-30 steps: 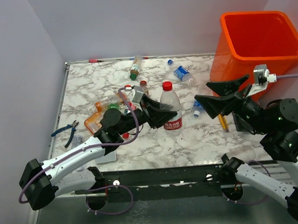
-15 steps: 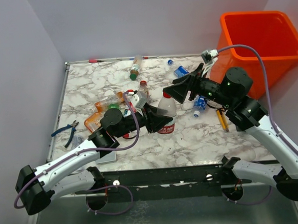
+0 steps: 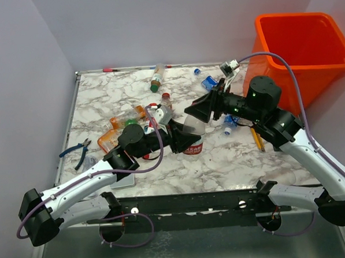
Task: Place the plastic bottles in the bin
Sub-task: Pick up the plastic bottle at the center of the board, then place the plastic bottle in the trash bin.
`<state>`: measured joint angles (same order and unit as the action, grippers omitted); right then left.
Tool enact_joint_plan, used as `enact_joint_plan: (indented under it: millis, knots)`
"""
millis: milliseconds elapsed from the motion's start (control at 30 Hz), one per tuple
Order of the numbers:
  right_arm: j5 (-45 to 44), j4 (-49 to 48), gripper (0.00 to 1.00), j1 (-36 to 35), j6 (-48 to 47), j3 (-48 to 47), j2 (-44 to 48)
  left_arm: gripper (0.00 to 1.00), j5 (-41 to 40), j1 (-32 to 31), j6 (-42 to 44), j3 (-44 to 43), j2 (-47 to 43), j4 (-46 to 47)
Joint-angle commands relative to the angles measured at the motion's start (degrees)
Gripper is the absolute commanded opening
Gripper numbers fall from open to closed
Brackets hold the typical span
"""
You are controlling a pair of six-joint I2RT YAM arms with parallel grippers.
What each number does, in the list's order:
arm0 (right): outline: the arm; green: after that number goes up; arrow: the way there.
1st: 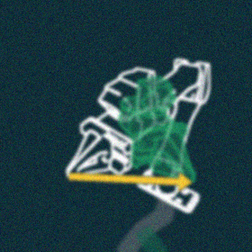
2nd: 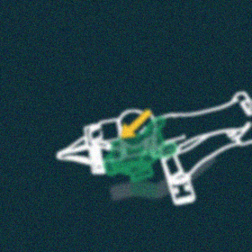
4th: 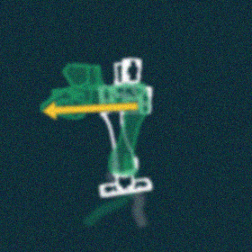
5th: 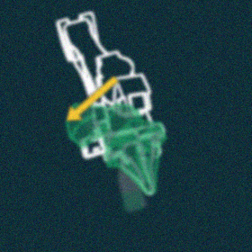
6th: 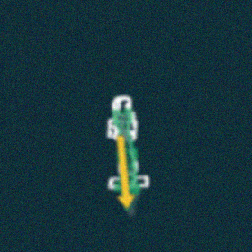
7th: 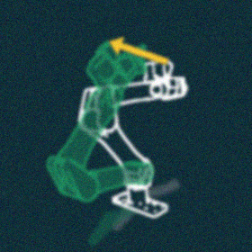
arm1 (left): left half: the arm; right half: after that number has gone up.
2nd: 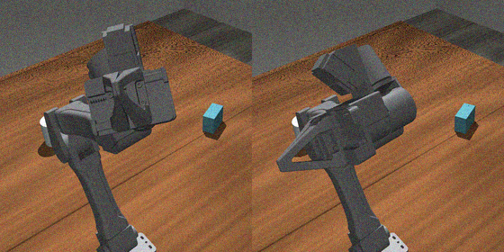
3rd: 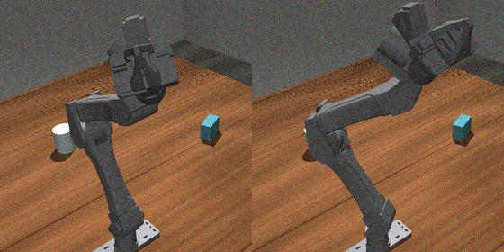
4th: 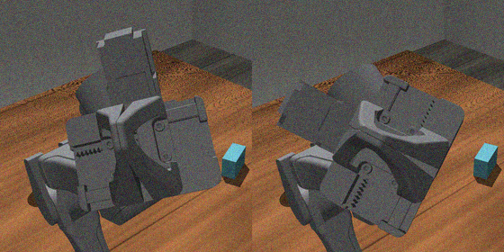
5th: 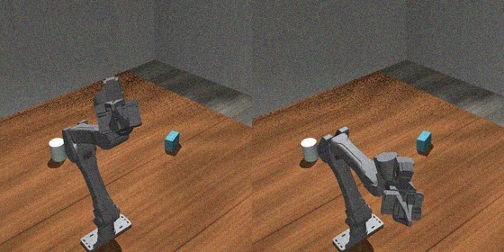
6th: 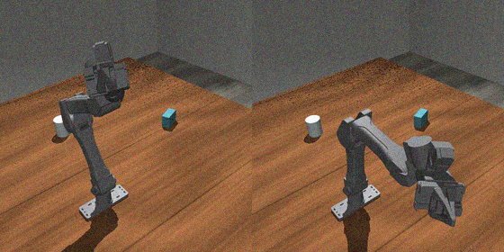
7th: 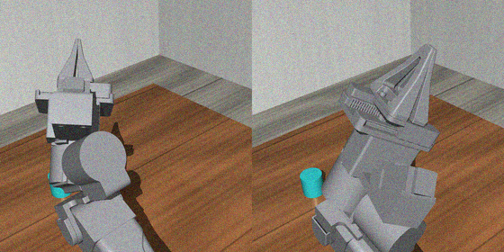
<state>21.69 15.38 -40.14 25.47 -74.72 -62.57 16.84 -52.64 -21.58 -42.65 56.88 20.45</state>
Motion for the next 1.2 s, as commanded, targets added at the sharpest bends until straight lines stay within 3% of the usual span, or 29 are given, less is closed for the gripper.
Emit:
enact_joint_plan:
  millis: [0, 100, 133, 200, 233, 267, 400, 567, 700, 833, 967, 1033, 1167]
  knots:
    - [-2.53, 3.21, 0.52, -0.76, -0.87, 0.74, -0.22, 0.24, -0.81, -0.60, 0.85, -2.06, 0.42, -0.06]
    - [-4.73, 1.77, 0.30, -0.85, -0.44, 1.89, 1.05, 0.26, -0.78, -0.65, 0.98, -2.01, 0.46, -0.08]
    - [-5.24, 1.36, 0.25, -0.78, -0.35, 2.08, 1.43, 0.32, -0.81, -0.67, 1.00, -1.88, 0.38, -0.18]
    - [-6.16, 1.00, 0.13, -0.78, -0.39, 1.99, 2.13, 0.61, -1.39, -0.67, 1.08, -1.53, -0.07, -0.49]
    - [-6.97, 1.00, 0.04, -0.85, -0.49, 1.84, 2.46, 0.84, -2.30, -0.65, 1.07, -1.29, -0.47, -0.76]
    - [-8.33, 1.38, 0.01, -0.81, -0.66, 1.46, 2.89, 0.97, -4.04, -0.62, 0.96, -0.96, -1.16, -0.98]
    - [-18.45, 6.33, 0.00, -0.77, -5.14, -5.37, 3.67, 0.99, -15.12, -0.69, 2.80, 1.01, -6.76, -2.60]
    - [-41.14, 5.45, 0.00, -0.79, -16.74, -15.52, 4.28, 0.99, -28.92, -0.69, 12.17, 3.77, -15.91, -5.97]
    - [-56.52, -11.51, 0.00, -0.77, -30.37, -17.68, 3.29, 0.99, -34.65, -0.67, 18.77, 7.01, -21.59, -7.40]
    - [-67.92, -37.68, 0.00, -0.82, -51.31, -17.95, -1.29, 0.99, -37.86, -0.60, 20.54, 10.81, -24.99, -7.31]
    - [-73.15, -60.36, 0.00, 1.54, -73.98, -24.63, -11.44, 0.99, -38.02, -0.62, 20.70, 13.63, -26.71, -6.95]
    - [-72.14, -60.65, 0.00, 4.73, -74.31, -28.13, -14.31, 0.99, -38.30, -0.54, 20.51, 14.75, -27.32, -6.16]
    - [-73.85, -52.18, 0.00, 17.95, -57.53, -33.88, -17.95, 0.99, -38.58, -0.55, 18.44, 16.07, -27.57, -5.70]
